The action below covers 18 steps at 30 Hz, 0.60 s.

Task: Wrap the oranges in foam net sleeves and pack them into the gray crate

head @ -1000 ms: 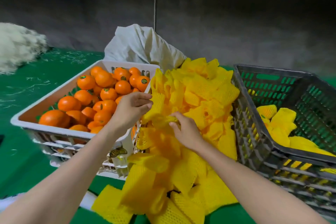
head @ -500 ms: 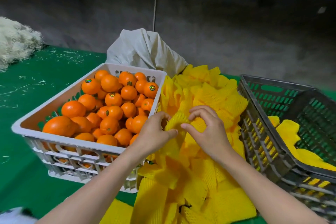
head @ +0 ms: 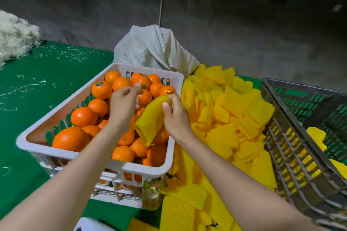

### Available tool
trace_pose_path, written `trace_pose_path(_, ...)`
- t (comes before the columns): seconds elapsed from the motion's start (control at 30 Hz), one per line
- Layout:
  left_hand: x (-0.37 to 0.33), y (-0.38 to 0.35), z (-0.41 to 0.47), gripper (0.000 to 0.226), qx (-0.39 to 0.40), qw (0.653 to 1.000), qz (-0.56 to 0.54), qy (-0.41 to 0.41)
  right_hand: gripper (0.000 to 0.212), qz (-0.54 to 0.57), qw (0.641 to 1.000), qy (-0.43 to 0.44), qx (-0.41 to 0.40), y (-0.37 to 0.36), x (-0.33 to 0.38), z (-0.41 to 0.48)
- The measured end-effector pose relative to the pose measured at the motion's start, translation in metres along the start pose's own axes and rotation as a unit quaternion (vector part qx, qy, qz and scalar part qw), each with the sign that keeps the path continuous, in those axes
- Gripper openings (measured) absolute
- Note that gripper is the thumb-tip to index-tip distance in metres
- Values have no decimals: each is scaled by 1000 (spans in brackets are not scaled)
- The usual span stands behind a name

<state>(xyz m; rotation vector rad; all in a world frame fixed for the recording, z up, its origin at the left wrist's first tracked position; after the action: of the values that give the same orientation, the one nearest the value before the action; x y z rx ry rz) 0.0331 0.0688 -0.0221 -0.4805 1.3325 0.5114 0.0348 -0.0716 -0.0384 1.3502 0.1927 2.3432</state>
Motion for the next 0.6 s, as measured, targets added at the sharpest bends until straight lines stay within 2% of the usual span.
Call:
trace_pose_path(0.07,6,-6,34,23,20,995,85,-36,4,-13,999,-5,35,-15,-9,3)
trace_pose_path(0.17,19,-43,74,4,112,964,225,-90,5,-63,996,17,65,-22,-21,5)
trace_pose_path(0.23,32,-78,86,37,174,928,310,-111,15,-102,991,26,85,-24,-24,6)
trace_pose_path(0.27,36,-94,89,47,202,913,335,-119,18,-115,988,26,98,-24,-24,6)
trace_pose_path(0.4,59,-140,91,58,272,872,380,-146,23,-143,982,12,125,-25,-22,5)
trace_pose_path(0.47,68,-144,93,59,265,890,349,-124,22,-146,981,1,125,-24,-23,5)
trace_pose_path(0.53,73,-141,97,56,240,928,278,-55,21,-145,981,4,129,-24,-23,5)
trace_pose_path(0.6,70,-132,97,48,225,948,225,19,22,-146,980,14,133,-24,-22,5)
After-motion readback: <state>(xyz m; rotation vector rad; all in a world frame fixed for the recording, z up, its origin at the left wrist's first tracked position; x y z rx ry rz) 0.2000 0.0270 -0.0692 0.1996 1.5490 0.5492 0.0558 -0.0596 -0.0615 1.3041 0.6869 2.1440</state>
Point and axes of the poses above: each hand's wrist, its own z-axis towards the middle knuckle, its own y-axis out of the back of the hand, x = y × z, the point moved 2 cm from there along z, towards the middle knuckle, and after that the axes turned 14 degrees about -x, right-handed, at the moved point
